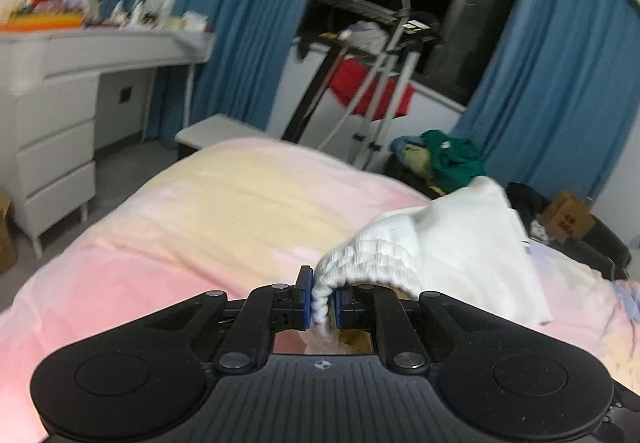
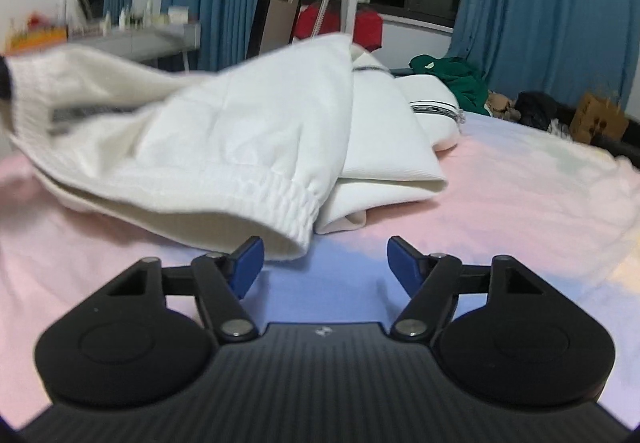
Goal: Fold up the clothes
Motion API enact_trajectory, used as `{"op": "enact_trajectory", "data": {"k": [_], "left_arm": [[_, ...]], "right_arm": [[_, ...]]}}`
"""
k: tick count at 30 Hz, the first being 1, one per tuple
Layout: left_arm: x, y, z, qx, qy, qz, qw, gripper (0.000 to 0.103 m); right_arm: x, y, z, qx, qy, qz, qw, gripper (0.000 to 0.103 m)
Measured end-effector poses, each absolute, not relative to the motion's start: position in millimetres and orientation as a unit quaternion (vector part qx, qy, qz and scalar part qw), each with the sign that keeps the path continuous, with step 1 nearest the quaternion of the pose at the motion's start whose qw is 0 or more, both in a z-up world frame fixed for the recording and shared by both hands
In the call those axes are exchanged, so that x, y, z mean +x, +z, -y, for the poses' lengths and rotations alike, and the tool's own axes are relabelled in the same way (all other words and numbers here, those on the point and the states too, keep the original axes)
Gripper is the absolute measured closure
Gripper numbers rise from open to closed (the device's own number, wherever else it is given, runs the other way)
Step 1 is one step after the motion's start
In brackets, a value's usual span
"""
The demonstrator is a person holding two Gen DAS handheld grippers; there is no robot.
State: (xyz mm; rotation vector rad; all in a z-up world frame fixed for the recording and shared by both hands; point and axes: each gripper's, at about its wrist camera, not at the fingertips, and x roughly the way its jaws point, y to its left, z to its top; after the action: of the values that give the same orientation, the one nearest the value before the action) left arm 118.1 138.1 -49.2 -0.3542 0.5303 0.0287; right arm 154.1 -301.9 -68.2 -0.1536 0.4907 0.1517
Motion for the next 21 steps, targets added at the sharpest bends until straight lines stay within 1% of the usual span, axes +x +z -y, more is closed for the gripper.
{"op": "enact_trajectory", "data": {"k": [5,7,9,11,12,13,15,21], "left_arm": [[136,-55,-158,-0.200,0.025,-0.263,0.944,0.092],[140,-56,-157,-0.200,0.027,-0.264,0.943,0.091],[145,-58,-155,-0.201,0.028,-0.267,0.942,0.091],[150,-60,-152,-0.203,0.028,-0.271,0.941,0.090],[153,-61,-148,-0.202,0.028,-0.271,0.941,0.087],[156,-63,-145,-0.200,0.029,-0.271,0.941,0.085],[157,-65,-140,-0.197,0.025,-0.272,0.942,0.085],[147,-61,-133,-0.213,0.011,-0.271,0.939,0.085]], "right_arm": [[185,-79,291,-0.068,0.099,-0.220,0.968,0.041],[192,-82,280,-0.087,0.108,-0.198,0.970,0.051],[196,-81,270,-0.100,0.120,-0.191,0.969,0.067],[196,-77,267,-0.095,0.129,-0.185,0.970,0.077],[197,-74,268,-0.094,0.129,-0.184,0.970,0.081],[198,-72,268,-0.094,0.127,-0.184,0.970,0.082],[194,-63,270,-0.094,0.124,-0.188,0.970,0.085],[153,-18,285,-0.090,0.109,-0.177,0.974,0.089]]}}
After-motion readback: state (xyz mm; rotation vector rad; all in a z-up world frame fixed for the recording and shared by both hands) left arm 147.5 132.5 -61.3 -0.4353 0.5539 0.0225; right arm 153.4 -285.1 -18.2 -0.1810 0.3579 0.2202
